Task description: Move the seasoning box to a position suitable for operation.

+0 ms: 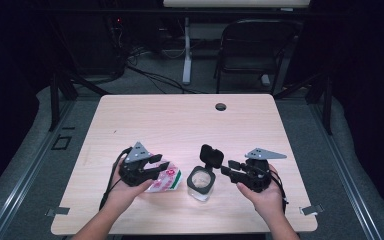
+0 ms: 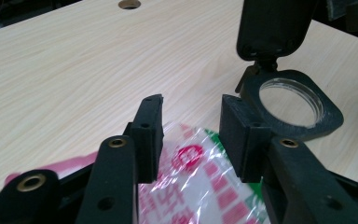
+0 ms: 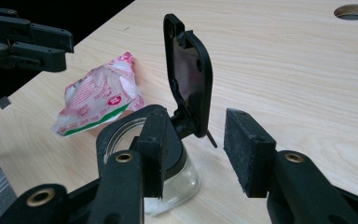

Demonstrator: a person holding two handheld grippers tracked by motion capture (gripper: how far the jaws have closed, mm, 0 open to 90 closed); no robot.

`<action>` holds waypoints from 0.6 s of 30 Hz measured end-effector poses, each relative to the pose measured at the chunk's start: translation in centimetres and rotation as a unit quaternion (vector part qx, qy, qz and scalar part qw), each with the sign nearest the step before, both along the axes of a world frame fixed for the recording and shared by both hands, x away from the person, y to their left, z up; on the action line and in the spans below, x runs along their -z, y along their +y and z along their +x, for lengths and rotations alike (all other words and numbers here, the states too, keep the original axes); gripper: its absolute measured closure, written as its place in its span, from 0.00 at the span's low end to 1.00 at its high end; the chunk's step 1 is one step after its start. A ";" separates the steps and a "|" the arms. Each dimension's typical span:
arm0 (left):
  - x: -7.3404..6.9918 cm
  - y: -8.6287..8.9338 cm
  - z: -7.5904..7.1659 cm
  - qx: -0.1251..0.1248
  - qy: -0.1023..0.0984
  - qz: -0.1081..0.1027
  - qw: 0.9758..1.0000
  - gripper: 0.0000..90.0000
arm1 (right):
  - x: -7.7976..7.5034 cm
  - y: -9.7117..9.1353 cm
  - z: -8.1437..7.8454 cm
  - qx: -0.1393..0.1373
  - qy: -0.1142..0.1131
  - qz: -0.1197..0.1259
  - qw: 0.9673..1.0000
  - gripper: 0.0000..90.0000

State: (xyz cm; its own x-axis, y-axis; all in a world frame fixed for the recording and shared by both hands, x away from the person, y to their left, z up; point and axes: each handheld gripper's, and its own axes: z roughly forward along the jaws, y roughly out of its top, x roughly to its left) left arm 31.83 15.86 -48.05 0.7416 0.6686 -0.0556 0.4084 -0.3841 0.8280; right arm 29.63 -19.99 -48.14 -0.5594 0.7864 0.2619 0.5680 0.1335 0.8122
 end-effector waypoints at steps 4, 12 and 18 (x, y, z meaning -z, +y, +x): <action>1.0 2.2 -0.5 -0.010 0.000 0.012 1.000 0.60 | 0.4 -0.3 -0.9 -0.007 -0.020 -0.014 1.000 0.62; 2.6 5.3 -1.5 -0.037 0.001 0.028 0.999 0.57 | 1.3 -0.5 -0.7 -0.010 0.004 -0.027 1.000 0.59; 3.7 6.3 -2.4 -0.044 -0.004 0.015 0.999 0.53 | 1.5 -0.4 -1.1 -0.010 -0.016 -0.027 0.999 0.57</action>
State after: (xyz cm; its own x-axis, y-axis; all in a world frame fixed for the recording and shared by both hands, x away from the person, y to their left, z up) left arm 29.44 22.20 -51.79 0.6808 0.7319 -0.0289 0.4341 -0.3713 0.8208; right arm 28.58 -20.38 -49.60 -0.5816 0.7880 0.2019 0.5393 0.1877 0.8209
